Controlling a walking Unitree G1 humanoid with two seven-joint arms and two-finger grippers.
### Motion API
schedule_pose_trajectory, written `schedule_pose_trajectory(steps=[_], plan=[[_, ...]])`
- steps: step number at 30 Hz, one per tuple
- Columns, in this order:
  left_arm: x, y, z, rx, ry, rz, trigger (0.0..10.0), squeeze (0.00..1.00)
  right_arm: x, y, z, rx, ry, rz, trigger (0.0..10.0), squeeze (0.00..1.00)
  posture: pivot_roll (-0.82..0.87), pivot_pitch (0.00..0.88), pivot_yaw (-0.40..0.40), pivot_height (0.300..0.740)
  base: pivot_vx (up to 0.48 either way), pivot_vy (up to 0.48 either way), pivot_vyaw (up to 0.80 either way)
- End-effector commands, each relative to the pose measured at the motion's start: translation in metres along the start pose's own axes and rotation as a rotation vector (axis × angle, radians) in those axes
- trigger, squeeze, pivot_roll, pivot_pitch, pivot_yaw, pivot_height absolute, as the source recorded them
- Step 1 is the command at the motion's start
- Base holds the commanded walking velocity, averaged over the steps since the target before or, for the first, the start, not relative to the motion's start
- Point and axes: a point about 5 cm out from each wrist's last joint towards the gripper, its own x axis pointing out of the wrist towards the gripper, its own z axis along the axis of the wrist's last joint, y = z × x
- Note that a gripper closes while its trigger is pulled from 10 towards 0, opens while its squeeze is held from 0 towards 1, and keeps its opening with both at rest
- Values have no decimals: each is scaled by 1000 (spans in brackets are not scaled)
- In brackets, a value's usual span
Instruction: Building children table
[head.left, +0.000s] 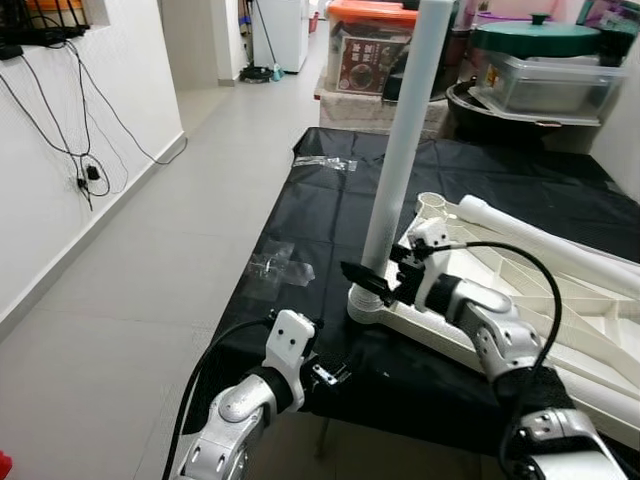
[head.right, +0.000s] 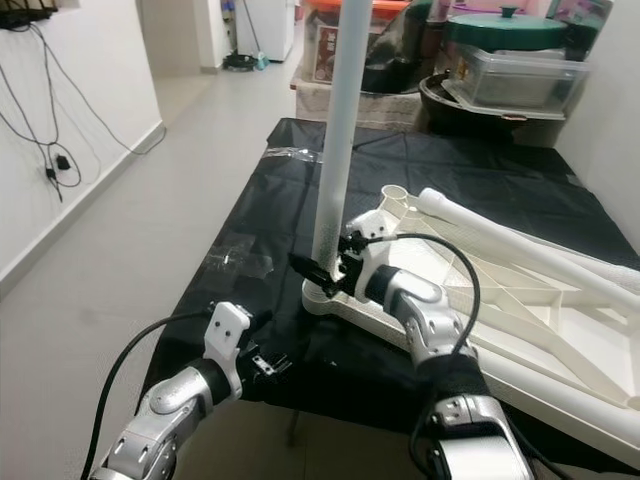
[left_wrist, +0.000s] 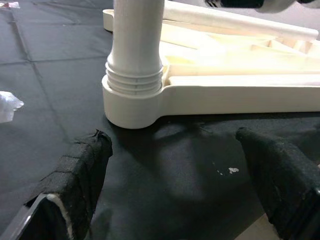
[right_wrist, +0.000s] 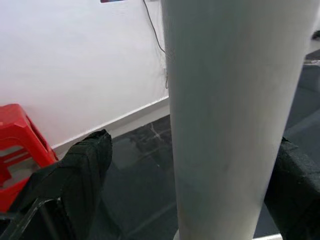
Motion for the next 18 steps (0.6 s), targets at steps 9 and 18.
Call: schedule_pose_trajectory(steps=[9,18], plan=[[-1,-3,1,-6,-1,4,10000,0,23,34,-2,19,40,317,10000,0,114,0,-97,740,0,0,0],[-1,-4,1,-9,-2,6,10000,0,25,37,-5,4,63,357,0,0,113,0,-102,740,0,0,0]])
